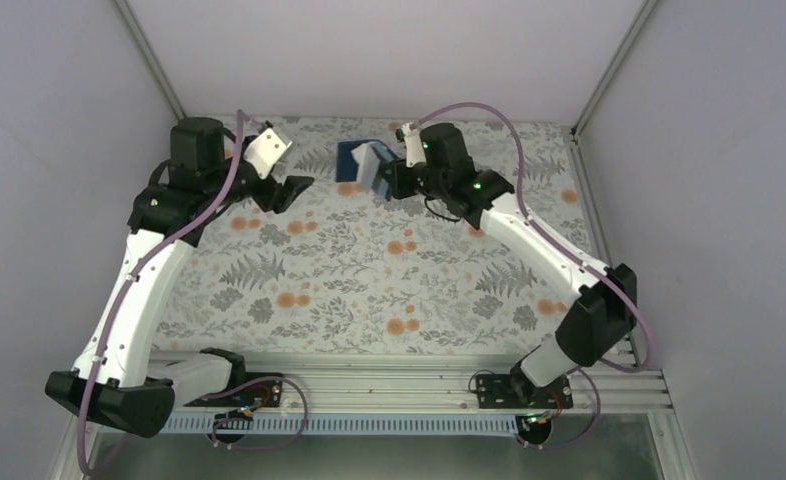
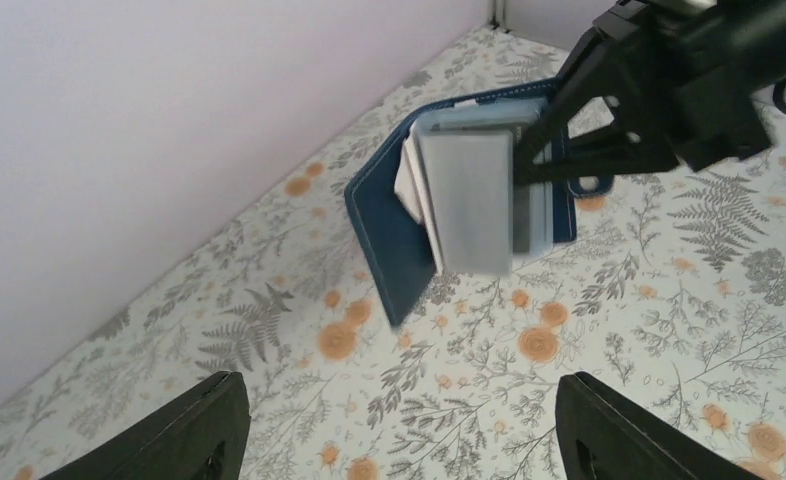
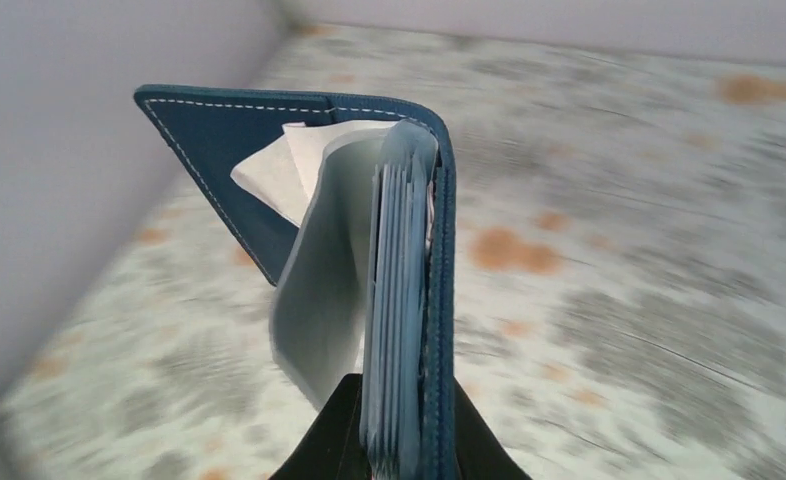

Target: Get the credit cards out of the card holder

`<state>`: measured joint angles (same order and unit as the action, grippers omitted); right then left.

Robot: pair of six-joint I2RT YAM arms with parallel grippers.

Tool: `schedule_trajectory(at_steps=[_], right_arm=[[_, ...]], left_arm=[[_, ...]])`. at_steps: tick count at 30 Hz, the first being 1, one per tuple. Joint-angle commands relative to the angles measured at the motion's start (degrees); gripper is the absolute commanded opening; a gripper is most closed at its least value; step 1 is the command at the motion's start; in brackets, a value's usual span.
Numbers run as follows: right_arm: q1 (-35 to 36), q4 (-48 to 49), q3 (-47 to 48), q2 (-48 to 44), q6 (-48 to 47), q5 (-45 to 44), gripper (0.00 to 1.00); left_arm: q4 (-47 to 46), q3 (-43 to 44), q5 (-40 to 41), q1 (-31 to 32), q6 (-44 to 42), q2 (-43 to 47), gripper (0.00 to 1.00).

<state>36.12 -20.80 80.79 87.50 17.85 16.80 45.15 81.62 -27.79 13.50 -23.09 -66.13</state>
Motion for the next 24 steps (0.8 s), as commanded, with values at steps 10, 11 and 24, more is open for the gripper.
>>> schedule_trajectory(at_steps=[10, 11, 24], right_arm=[[4.6, -12.5, 11.8, 11.7, 3.1, -7.2, 0.04], [5.3, -11.4, 12.1, 11.8, 3.5, -4.6, 0.04], [6.3, -2.2, 9.7, 6.3, 7.1, 12.9, 0.04]], left_arm=[[1.4, -5.7, -10.7, 6.4, -3.2, -4.1, 0.48], [1.3, -5.8, -11.4, 7.5, -3.0, -4.7, 0.48], [-5.6, -6.6, 23.1, 10.6, 0.3, -8.5, 0.45]])
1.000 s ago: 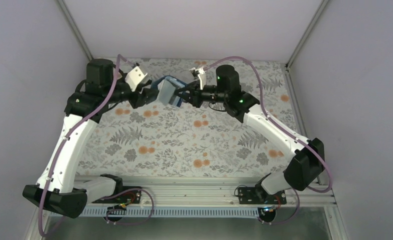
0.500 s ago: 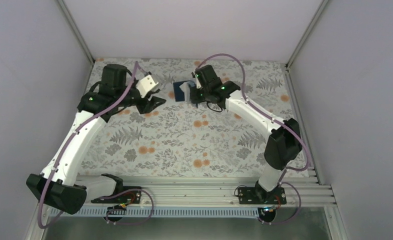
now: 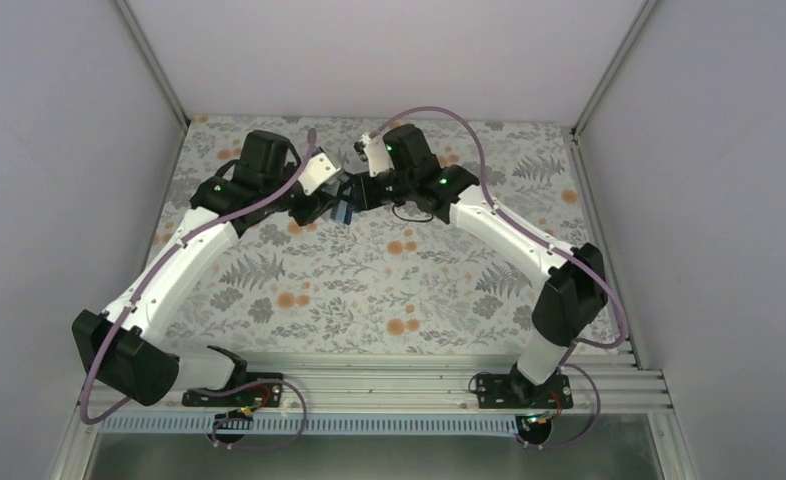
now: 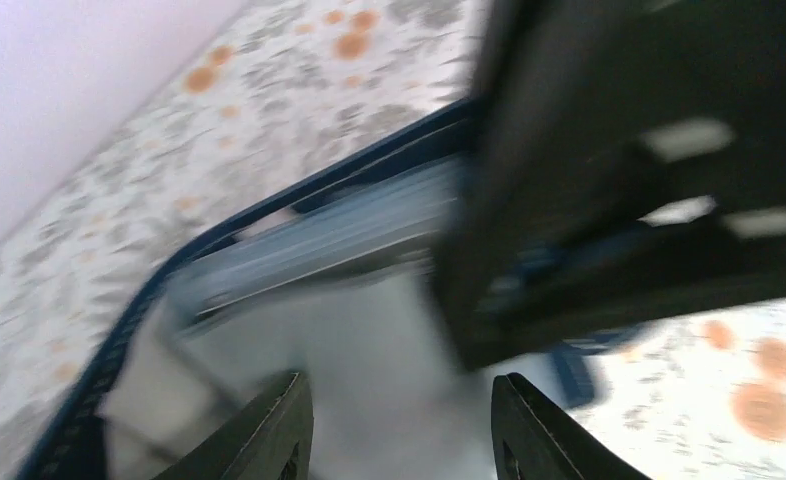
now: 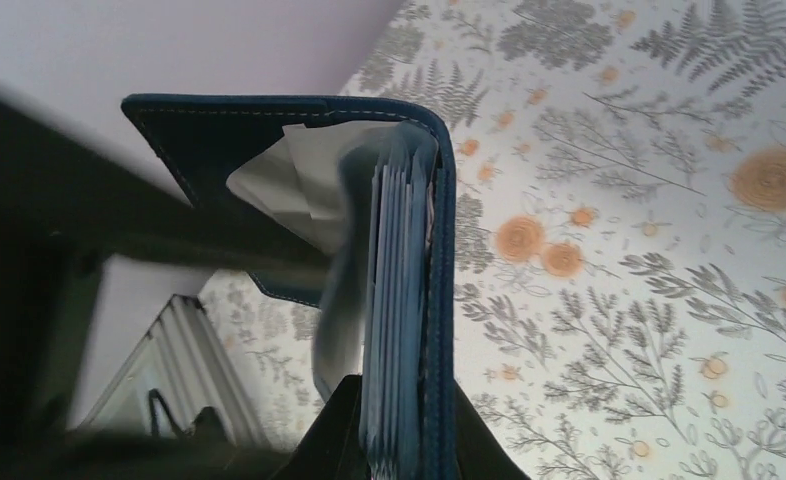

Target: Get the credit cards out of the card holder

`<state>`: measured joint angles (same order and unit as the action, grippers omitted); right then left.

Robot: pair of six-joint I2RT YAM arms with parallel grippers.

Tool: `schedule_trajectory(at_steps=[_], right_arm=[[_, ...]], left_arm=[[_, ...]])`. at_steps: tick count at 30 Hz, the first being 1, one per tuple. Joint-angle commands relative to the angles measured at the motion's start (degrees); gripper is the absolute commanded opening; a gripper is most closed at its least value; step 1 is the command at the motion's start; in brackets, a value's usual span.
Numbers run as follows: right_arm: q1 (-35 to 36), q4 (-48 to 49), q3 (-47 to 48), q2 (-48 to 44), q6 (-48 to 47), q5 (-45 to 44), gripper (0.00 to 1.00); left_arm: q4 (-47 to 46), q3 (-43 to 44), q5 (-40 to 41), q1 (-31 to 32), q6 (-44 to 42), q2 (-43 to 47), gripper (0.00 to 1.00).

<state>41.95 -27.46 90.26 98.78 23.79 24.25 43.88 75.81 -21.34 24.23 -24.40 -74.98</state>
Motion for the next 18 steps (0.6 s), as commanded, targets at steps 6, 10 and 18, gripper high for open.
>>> schedule_trajectory(at_steps=[6, 10, 18], right_arm=[[0.4, 6.3, -1.8, -8.2, 0.7, 8.4, 0.04], [0.1, 5.9, -2.0, -9.2, -0.6, 8.9, 0.04], [-1.4, 4.9, -2.9, -9.6, -5.2, 11.2, 0.04]], left_arm=[[-9.3, -4.6, 26.6, -1.9, 1.0, 2.4, 0.45], [-9.8, -4.4, 26.2, -4.5, 1.4, 3.0, 0.46], [-4.6, -2.6, 11.4, -8.0, -1.0, 6.6, 0.64]])
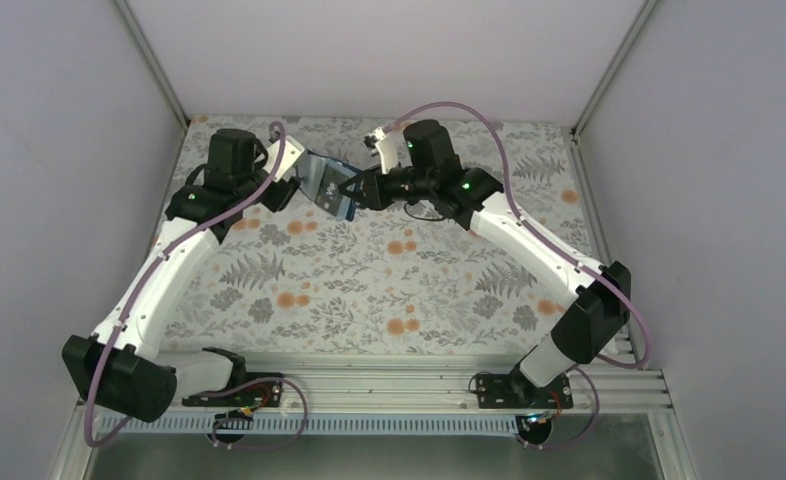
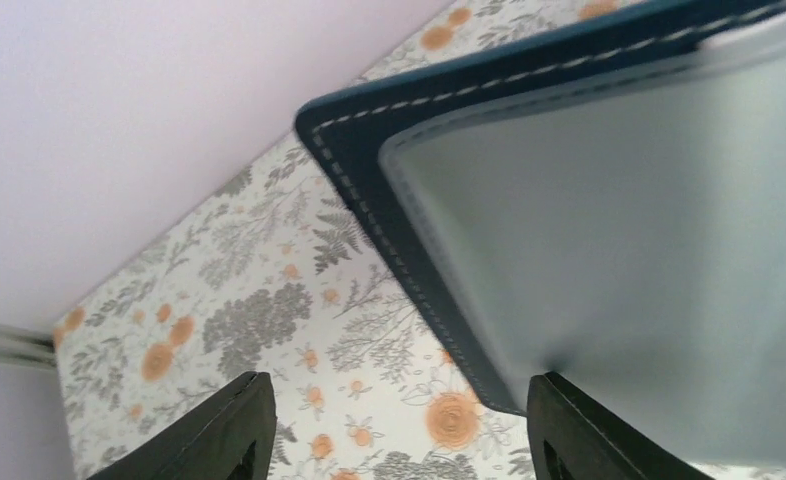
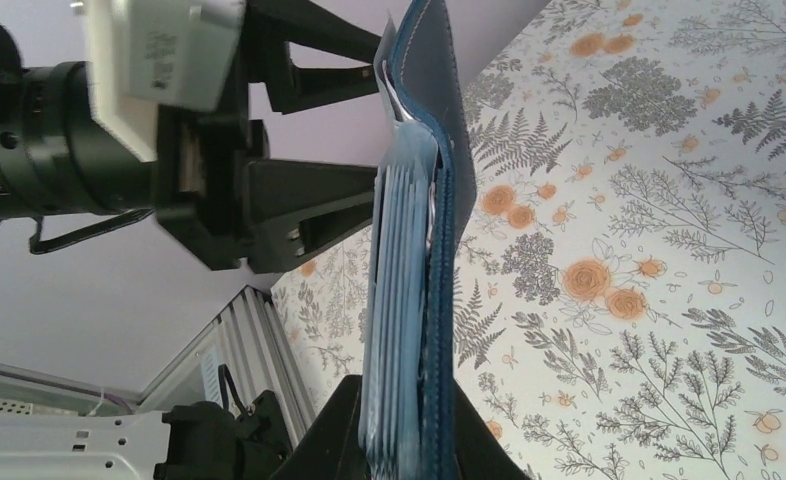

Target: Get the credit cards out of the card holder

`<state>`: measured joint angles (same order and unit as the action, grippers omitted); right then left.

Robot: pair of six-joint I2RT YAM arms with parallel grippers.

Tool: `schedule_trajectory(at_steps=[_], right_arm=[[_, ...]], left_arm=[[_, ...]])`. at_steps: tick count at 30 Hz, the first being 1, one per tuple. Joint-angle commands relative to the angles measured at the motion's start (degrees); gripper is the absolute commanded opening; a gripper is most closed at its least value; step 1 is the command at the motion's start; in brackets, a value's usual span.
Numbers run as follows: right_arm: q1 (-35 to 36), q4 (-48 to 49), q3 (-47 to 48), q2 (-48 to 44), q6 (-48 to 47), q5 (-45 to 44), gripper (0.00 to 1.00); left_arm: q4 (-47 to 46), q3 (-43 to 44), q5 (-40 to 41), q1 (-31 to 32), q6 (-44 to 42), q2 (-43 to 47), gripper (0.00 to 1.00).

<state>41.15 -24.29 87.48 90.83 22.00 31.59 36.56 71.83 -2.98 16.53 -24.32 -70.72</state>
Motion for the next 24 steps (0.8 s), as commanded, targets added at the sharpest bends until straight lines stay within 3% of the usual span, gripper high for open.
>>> schedule_trajectory(at_steps=[1, 6, 12, 14, 17, 19, 21, 24], right_arm=[[-1.0, 1.5, -0.1, -1.6, -3.7, 3.6, 0.04], [-2.7, -0.4, 1.7, -0.3, -3.2, 0.5, 0.04], [-1.3, -8.6, 8.7, 4.0, -2.1, -17.1, 0.04], [-0.4, -9.9, 10.0, 6.3, -2.1, -21.5, 0.04], [0.5, -10.4, 10.9, 7.1, -2.0, -24.7, 0.04], [1.7, -11.3, 12.2, 8.0, -2.2, -27.4, 0.04], [2.9, -12.2, 14.3, 9.5, -2.4, -29.0, 0.04], [3.3, -10.7, 16.1, 11.1, -2.9, -22.7, 0.04]], left_arm=[[3.6, 1.8, -7.6, -0.6, -1.2, 2.7, 0.65], [7.0, 4.7, -8.1, -3.0, -2.5, 5.4, 0.72], [12.7, 9.2, -8.9, -3.8, -4.3, 6.1, 0.75], [16.1, 11.3, -16.0, -3.8, -7.2, 6.7, 0.76], [24.9, 12.8, -32.8, -3.6, -16.3, 7.1, 0.76], [26.9, 11.9, -40.9, -2.7, -17.5, 6.4, 0.72], [23.3, 9.3, -45.4, -0.4, -13.5, 4.9, 0.64], [18.7, 7.1, -44.5, 3.1, -8.3, 0.7, 0.51]])
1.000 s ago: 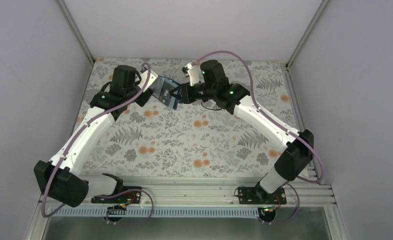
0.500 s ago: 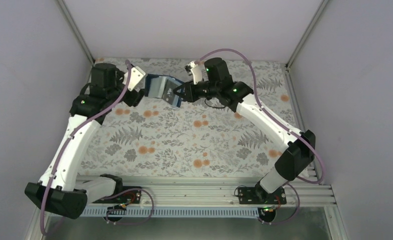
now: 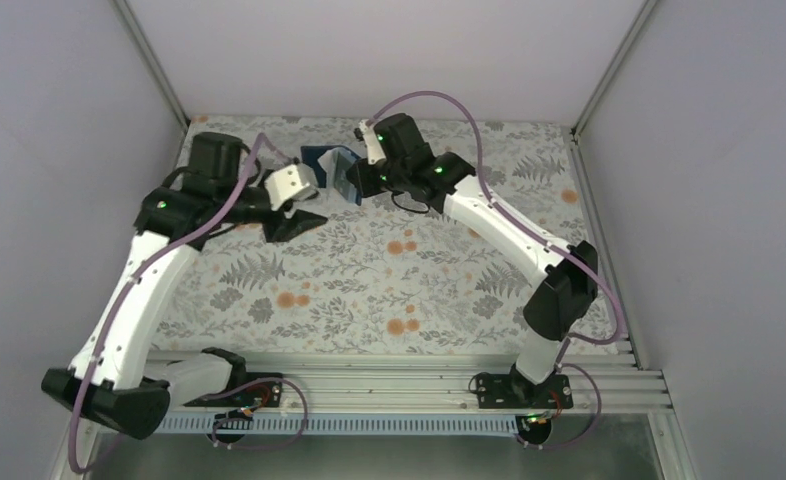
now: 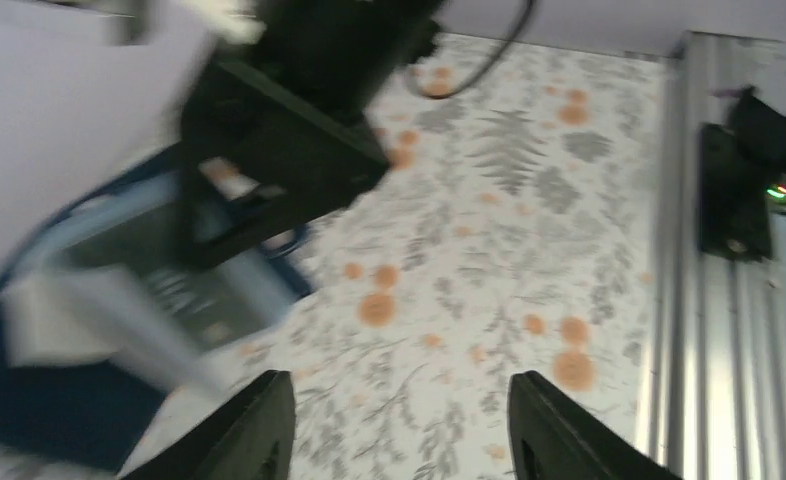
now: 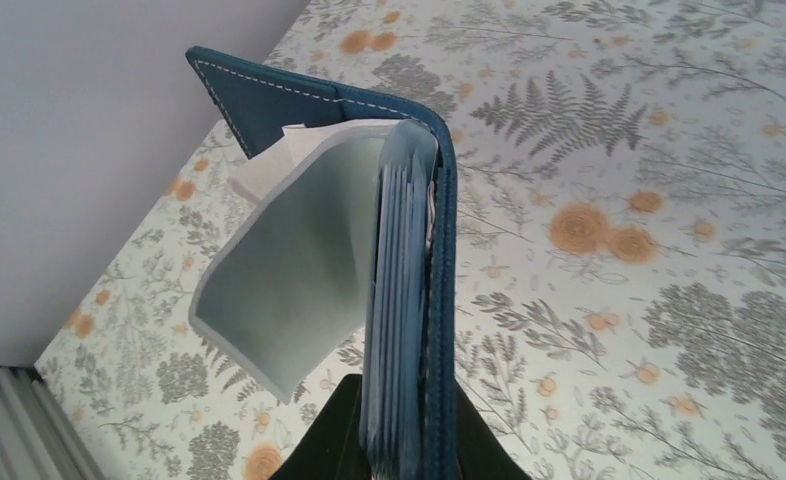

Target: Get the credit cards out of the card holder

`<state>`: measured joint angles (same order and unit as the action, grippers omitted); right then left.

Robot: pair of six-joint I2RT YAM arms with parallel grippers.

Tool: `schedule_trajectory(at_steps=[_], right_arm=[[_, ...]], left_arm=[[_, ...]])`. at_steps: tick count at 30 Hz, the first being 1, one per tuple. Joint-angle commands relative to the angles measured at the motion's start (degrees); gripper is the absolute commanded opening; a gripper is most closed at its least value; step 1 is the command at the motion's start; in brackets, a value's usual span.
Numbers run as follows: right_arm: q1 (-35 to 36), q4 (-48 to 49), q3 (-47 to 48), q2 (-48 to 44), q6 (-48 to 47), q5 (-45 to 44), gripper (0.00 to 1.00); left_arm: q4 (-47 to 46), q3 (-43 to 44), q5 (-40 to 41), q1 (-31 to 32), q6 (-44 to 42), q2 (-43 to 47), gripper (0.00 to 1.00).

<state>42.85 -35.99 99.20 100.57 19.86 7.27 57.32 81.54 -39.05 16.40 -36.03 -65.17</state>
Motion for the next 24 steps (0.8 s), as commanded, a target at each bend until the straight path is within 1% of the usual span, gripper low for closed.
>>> schedule_trajectory(at_steps=[1, 3, 7, 9, 11, 14, 19, 21, 24], right_arm=[[1.6, 1.7, 4.4, 1.4, -0.7, 4.1, 0.04], [1.6, 3.2, 3.7, 1.0, -0.3, 7.8, 0.04], [1.6, 5.2, 2.5, 0.0, 0.4, 11.3, 0.04], [1.5, 5.2, 2.3, -0.3, 0.2, 12.2, 0.04], [1.6, 6.1, 1.5, -1.0, -0.5, 14.2, 0.04], [1.5, 7.4, -0.1, -2.2, -1.4, 17.1, 0.04], [1.5, 8.1, -2.4, -4.0, -2.5, 17.7, 0.04], [1.5, 8.7, -2.8, -4.6, -3.1, 19.4, 0.04], [1.6, 9.7, -3.3, -4.9, -5.5, 23.8, 0.04]], left_arm=[[-2.8, -2.0, -6.9, 3.7, 4.5, -6.6, 0.47], [-4.4, -0.7, -5.3, 3.6, 6.3, -9.1, 0.40], [-12.7, -4.4, -1.3, 3.5, 10.7, -7.9, 0.40], [-14.2, -5.2, 3.4, 3.0, 11.7, -8.3, 0.38], [-14.7, -5.6, 6.2, 1.8, 12.3, -9.0, 0.34], [-14.6, -6.0, 6.0, -0.5, 11.3, -9.1, 0.33], [-13.9, -6.5, 7.9, -2.5, 9.4, -7.7, 0.35], [-13.8, -6.4, 8.7, -3.5, 8.9, -7.5, 0.35], [-13.4, -6.0, 7.4, -4.7, 7.9, -6.9, 0.36]])
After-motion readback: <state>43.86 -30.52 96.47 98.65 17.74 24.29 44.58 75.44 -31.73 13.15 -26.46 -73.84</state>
